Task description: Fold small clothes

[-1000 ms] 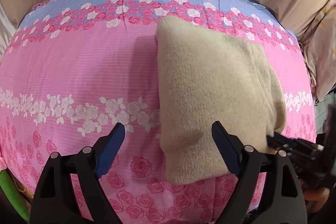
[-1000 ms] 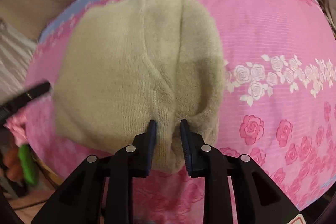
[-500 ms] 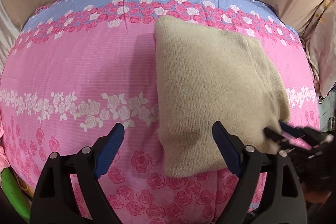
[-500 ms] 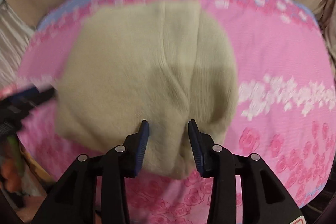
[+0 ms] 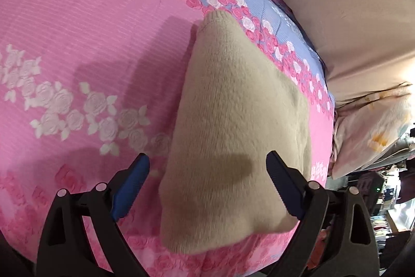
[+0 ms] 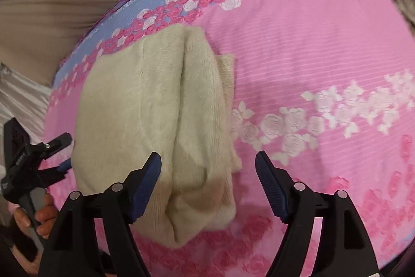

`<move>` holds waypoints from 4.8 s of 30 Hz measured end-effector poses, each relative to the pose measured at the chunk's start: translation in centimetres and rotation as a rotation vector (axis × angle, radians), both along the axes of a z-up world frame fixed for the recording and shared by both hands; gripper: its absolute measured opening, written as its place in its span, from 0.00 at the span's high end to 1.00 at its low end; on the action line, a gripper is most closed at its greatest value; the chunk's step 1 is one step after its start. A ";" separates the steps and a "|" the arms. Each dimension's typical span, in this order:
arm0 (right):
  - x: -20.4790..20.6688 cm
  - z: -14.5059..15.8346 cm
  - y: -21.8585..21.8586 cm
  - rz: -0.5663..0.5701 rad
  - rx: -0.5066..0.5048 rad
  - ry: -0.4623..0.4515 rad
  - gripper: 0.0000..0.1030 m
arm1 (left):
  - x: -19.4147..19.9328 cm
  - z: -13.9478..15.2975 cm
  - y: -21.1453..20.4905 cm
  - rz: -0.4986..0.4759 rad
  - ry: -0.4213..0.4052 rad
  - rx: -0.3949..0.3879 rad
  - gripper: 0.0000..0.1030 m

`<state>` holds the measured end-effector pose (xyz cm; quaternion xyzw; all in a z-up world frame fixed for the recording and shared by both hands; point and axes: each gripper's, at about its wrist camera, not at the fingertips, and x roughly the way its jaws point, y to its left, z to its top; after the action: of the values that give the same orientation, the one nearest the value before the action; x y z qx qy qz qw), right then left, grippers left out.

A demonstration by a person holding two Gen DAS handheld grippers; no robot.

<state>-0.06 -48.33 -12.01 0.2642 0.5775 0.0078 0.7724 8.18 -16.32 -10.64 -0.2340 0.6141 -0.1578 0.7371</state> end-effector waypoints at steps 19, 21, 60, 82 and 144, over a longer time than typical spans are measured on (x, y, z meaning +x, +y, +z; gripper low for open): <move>-0.9 0.8 -2.4 -0.090 -0.044 -0.049 0.72 | 1.0 0.6 -4.0 -0.071 -0.028 0.052 0.39; -1.3 0.9 -3.5 -0.122 0.028 -0.051 0.71 | 0.4 0.1 -3.5 -0.047 -0.010 0.103 0.38; -4.2 3.2 2.4 0.061 0.270 -0.151 0.85 | -9.2 1.9 -1.9 -0.381 -0.304 0.289 0.80; -2.6 0.1 1.7 0.083 -0.046 -0.056 0.20 | -2.8 1.5 -2.3 -0.106 -0.086 0.019 0.08; 5.8 13.6 26.7 0.174 -0.066 -0.436 0.50 | 2.6 14.4 17.4 -0.190 -0.424 0.209 0.23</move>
<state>5.75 -21.65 1.57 0.1802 0.4175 0.1125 0.8835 10.82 1.11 3.78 -0.0593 0.4782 -0.2074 0.8514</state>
